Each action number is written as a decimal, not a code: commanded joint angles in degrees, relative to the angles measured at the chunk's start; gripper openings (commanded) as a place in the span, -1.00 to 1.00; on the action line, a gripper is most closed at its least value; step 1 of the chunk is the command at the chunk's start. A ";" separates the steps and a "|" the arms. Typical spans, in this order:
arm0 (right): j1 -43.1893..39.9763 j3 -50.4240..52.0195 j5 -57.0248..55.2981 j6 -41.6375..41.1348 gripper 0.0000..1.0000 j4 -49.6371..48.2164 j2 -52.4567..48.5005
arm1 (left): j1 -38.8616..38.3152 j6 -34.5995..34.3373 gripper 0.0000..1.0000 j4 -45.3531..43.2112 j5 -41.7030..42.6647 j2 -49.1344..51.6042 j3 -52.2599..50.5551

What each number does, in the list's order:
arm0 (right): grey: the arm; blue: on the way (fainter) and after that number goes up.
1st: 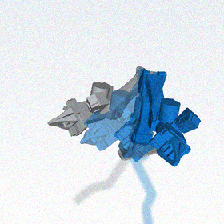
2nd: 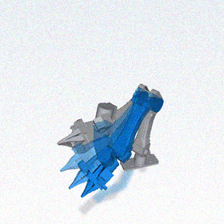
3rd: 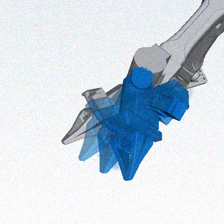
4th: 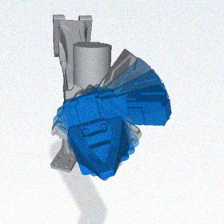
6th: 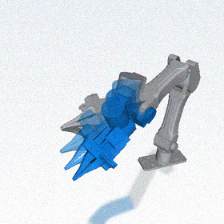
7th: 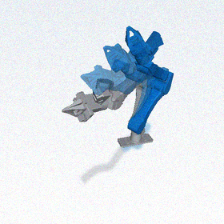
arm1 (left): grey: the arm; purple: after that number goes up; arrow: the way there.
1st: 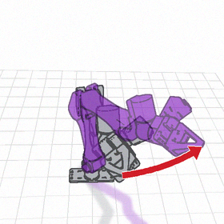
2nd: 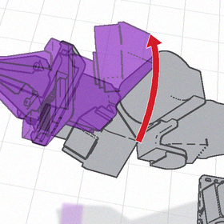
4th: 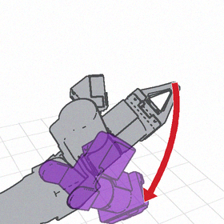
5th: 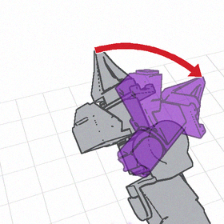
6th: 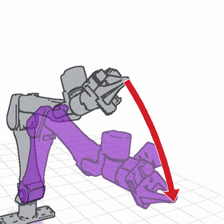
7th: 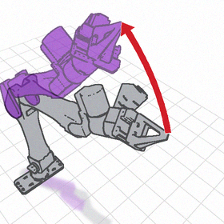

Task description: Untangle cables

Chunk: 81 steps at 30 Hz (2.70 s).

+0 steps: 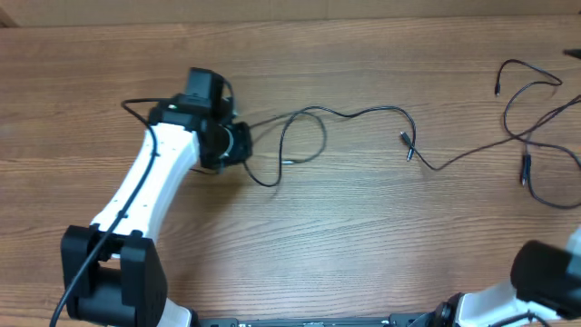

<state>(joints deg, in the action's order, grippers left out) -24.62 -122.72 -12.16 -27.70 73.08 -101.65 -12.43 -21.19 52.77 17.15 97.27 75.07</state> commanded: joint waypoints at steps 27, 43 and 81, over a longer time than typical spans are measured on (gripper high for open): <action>4.94 4.48 21.20 15.98 1.00 17.66 -5.79 | -6.36 1.88 -0.87 -0.57 -2.73 0.13 -2.40; 8.07 39.39 13.22 17.31 1.00 -1.11 -5.79 | -6.36 1.88 -0.84 -1.33 -2.71 0.13 -3.04; 8.28 52.33 10.73 50.51 1.00 -15.80 -5.79 | -6.36 1.88 -0.76 -2.71 -2.49 0.13 -3.04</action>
<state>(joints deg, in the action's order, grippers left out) -16.49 -70.70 -1.06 20.25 57.34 -108.03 -18.68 -20.60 50.33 14.72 97.30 72.23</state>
